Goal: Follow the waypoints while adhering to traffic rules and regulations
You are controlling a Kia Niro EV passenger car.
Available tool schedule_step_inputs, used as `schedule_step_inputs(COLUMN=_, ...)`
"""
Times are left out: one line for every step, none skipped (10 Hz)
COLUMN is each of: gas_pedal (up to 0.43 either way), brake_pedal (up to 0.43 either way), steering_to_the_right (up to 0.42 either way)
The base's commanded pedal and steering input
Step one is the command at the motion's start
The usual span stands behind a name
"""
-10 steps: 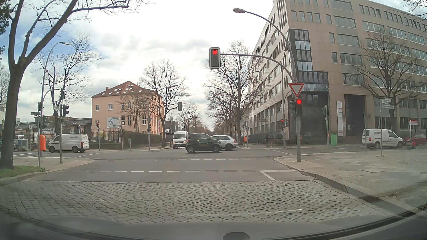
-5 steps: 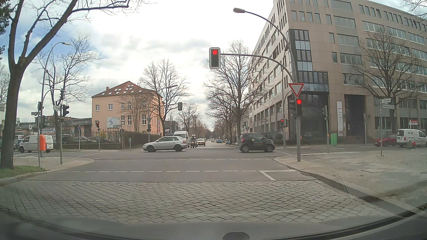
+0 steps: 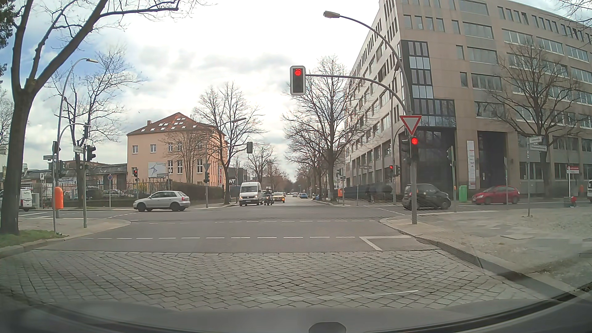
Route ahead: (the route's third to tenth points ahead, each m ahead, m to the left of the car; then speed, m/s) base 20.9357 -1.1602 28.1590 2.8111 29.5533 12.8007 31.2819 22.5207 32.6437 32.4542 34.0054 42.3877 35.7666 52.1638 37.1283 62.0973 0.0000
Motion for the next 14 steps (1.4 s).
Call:
schedule_step_inputs(gas_pedal=0.000, brake_pedal=0.360, steering_to_the_right=-0.027)
schedule_step_inputs(gas_pedal=0.000, brake_pedal=0.360, steering_to_the_right=-0.027)
schedule_step_inputs(gas_pedal=0.000, brake_pedal=0.360, steering_to_the_right=-0.027)
schedule_step_inputs(gas_pedal=0.000, brake_pedal=0.360, steering_to_the_right=-0.027)
schedule_step_inputs(gas_pedal=0.000, brake_pedal=0.360, steering_to_the_right=-0.027)
schedule_step_inputs(gas_pedal=0.000, brake_pedal=0.360, steering_to_the_right=-0.027)
schedule_step_inputs(gas_pedal=0.000, brake_pedal=0.360, steering_to_the_right=-0.027)
schedule_step_inputs(gas_pedal=0.000, brake_pedal=0.360, steering_to_the_right=-0.027)
schedule_step_inputs(gas_pedal=0.000, brake_pedal=0.360, steering_to_the_right=-0.027)
schedule_step_inputs(gas_pedal=0.000, brake_pedal=0.360, steering_to_the_right=-0.027)
schedule_step_inputs(gas_pedal=0.000, brake_pedal=0.360, steering_to_the_right=-0.027)
schedule_step_inputs(gas_pedal=0.000, brake_pedal=0.360, steering_to_the_right=-0.027)
schedule_step_inputs(gas_pedal=0.000, brake_pedal=0.360, steering_to_the_right=-0.027)
schedule_step_inputs(gas_pedal=0.000, brake_pedal=0.360, steering_to_the_right=-0.027)
